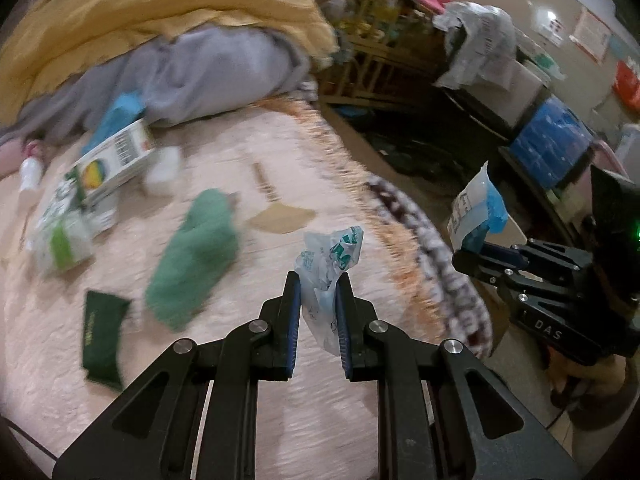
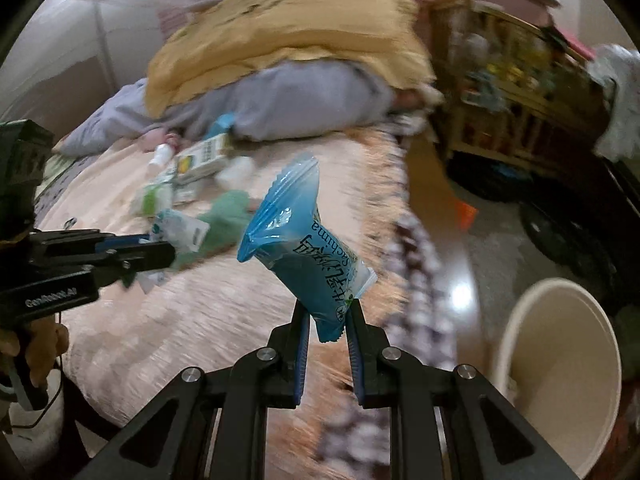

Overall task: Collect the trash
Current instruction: 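Carry both bags over the cream bucket and open both grippers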

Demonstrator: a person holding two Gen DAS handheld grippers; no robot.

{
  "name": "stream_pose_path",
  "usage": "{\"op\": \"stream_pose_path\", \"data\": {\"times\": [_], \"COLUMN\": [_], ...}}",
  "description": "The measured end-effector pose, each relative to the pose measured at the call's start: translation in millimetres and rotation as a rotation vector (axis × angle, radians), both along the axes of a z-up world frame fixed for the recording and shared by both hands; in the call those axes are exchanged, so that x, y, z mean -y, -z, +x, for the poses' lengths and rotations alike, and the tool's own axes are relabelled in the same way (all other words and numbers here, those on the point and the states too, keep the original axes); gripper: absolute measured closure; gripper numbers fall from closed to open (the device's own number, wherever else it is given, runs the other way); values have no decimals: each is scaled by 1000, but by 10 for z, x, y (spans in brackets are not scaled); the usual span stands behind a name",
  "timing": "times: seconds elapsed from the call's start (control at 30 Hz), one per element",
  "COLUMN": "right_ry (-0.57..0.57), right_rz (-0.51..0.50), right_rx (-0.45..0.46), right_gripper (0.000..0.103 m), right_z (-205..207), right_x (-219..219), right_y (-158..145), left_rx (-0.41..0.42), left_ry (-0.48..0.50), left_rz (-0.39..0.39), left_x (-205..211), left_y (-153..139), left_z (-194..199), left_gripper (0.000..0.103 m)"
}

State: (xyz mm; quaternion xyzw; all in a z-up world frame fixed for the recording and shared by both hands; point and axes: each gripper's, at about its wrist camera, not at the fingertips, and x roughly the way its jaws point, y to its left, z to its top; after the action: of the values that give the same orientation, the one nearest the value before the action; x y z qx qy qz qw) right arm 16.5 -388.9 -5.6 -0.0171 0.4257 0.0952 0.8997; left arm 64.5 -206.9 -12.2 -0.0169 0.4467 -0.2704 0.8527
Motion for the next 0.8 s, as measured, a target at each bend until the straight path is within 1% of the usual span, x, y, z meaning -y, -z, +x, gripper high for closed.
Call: {"op": "stream_pose_path", "data": {"times": [0.27,0.47,0.63,0.8], "right_ry": [150,264,339,404], "right_rz": [4,9,4,16], "right_rx": [-5,-27,-46,-68], "right_gripper": [86,86,86,86], "right_z": [-282,-450,-562,-633], "right_x": [754,1275,1612,1874], "right_y": [-5,69,153,243], "left_rx": [11,2,-16,-68], "left_ry": [122,209,276,323], "left_rz": [3,-3,-13,-62], "left_x": [728,1241,1641,1985], "left_y": [-55,-32,0,37], "left_z": [-46,-94,-109,-75], "left_gripper": [89,89,89,89]}}
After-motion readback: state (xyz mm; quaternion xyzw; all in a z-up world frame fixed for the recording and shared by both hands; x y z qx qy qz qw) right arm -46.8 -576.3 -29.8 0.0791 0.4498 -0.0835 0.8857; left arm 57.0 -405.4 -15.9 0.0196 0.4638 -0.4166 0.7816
